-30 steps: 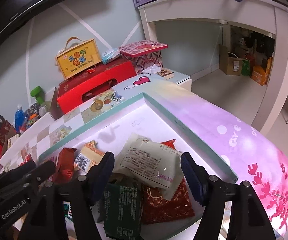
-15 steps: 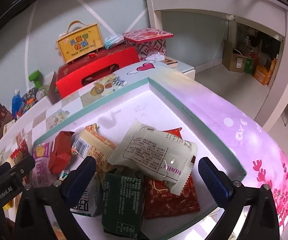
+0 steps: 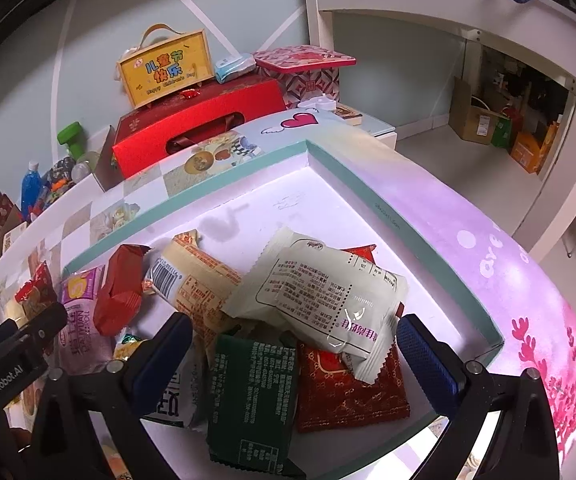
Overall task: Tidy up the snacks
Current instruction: 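Move both tools back from the tray toward the snack pile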
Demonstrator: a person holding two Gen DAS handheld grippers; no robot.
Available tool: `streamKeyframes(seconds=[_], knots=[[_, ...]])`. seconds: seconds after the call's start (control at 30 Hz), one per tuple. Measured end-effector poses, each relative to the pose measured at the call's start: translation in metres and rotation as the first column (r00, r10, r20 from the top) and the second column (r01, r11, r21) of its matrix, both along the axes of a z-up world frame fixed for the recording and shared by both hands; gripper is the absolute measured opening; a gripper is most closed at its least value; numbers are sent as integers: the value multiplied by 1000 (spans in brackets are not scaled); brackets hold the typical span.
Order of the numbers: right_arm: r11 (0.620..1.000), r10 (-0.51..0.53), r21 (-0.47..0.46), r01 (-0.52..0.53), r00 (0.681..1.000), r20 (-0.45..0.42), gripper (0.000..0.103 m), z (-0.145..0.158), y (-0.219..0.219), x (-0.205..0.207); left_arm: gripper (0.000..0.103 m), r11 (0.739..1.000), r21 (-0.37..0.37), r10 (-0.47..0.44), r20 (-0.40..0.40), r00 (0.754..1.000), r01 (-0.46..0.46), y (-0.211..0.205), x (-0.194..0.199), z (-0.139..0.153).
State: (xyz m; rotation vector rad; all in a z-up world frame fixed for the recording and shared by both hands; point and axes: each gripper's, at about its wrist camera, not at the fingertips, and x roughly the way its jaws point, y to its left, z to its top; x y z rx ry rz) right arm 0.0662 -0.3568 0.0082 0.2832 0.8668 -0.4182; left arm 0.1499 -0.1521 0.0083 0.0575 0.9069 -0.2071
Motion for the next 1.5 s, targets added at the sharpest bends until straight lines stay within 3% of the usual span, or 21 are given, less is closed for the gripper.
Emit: streamKeyframes(seconds=[0.23,0.4,0.57,0.8,1.07,1.27,1.5], knots=[[1000,22,-11,-21,1000,14,103,8,11,4,99,996,-87,11,16,1000,-10,15,-2,6],[997,65,-30,-64,998,17,103,13,27,10,99,994,-108,17,19,1000,-15,34,-10,11],[993,107,-43,-106,994,33,103,20,48,15,99,993,-105,50,14,999,-48,66,-17,15],[979,191,-75,-187,980,49,103,28,90,27,99,987,-56,156,87,984,-151,125,-29,33],[952,303,-56,-300,951,68,103,29,143,38,99,966,-30,260,107,960,-258,182,-38,37],[914,406,-39,-404,911,67,103,24,184,45,99,951,-33,309,81,948,-307,209,-42,30],[889,455,-83,-450,889,57,103,23,206,47,99,955,-64,292,23,956,-290,211,-31,18]])
